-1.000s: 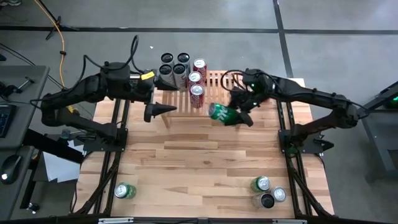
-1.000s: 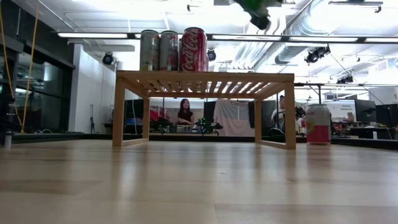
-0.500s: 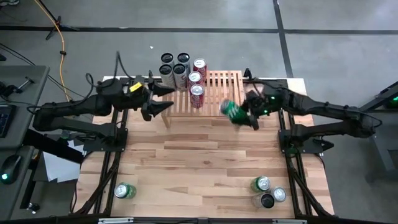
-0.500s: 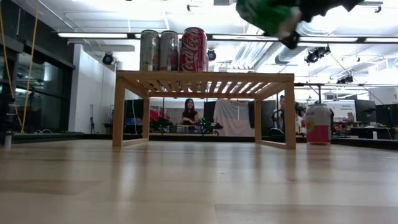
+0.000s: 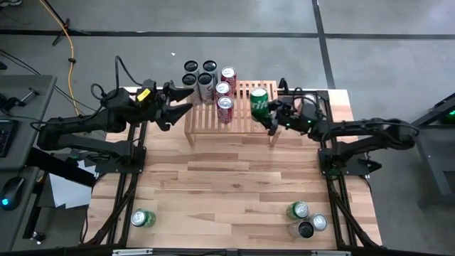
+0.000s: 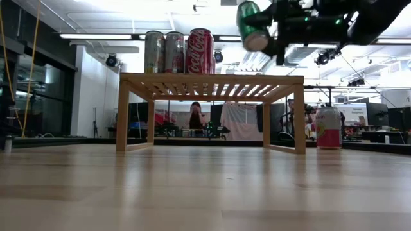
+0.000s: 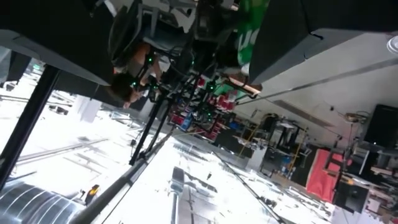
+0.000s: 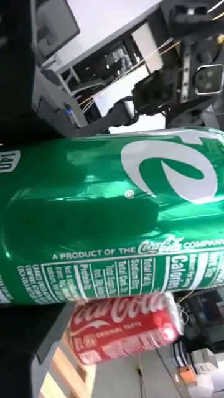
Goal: Place canned beverage on shelf
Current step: Put the top green soda can on the shelf
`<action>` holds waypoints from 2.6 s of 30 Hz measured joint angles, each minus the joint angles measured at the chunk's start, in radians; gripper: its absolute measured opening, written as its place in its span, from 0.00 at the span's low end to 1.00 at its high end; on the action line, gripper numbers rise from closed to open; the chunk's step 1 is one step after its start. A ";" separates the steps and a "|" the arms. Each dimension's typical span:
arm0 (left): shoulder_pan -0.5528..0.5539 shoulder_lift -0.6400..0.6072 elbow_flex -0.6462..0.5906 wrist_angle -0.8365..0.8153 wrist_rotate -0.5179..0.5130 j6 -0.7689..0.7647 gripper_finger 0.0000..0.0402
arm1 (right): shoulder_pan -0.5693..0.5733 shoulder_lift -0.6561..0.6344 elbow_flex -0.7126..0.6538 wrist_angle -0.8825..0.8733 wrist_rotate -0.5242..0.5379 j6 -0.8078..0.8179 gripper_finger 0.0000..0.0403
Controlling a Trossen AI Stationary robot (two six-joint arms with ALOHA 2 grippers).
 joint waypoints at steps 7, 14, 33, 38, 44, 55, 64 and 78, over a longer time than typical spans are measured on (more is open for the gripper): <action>0.000 0.000 0.000 0.002 -0.031 -0.002 0.91 | 0.000 0.156 0.000 0.146 0.003 0.019 0.72; 0.000 0.000 0.000 0.002 -0.041 -0.001 0.91 | 0.000 0.276 0.002 0.292 0.069 0.034 0.72; 0.000 0.000 -0.001 -0.005 -0.044 0.035 0.91 | 0.000 0.382 0.102 0.188 0.068 -0.081 0.72; 0.000 0.000 -0.001 -0.006 -0.045 0.051 0.91 | 0.000 0.382 0.102 0.160 0.068 -0.134 0.72; 0.000 0.000 -0.001 -0.006 -0.045 0.051 0.91 | 0.000 0.379 0.104 0.125 0.067 -0.133 0.85; 0.000 0.000 -0.001 -0.006 -0.045 0.051 0.91 | 0.000 0.367 0.102 0.100 0.066 -0.133 0.85; 0.000 0.002 -0.001 -0.007 -0.045 0.051 0.91 | 0.000 0.259 0.098 -0.105 0.069 -0.146 0.85; 0.000 0.006 -0.001 -0.014 -0.045 0.051 0.91 | 0.000 0.211 0.097 -0.172 0.043 -0.125 0.85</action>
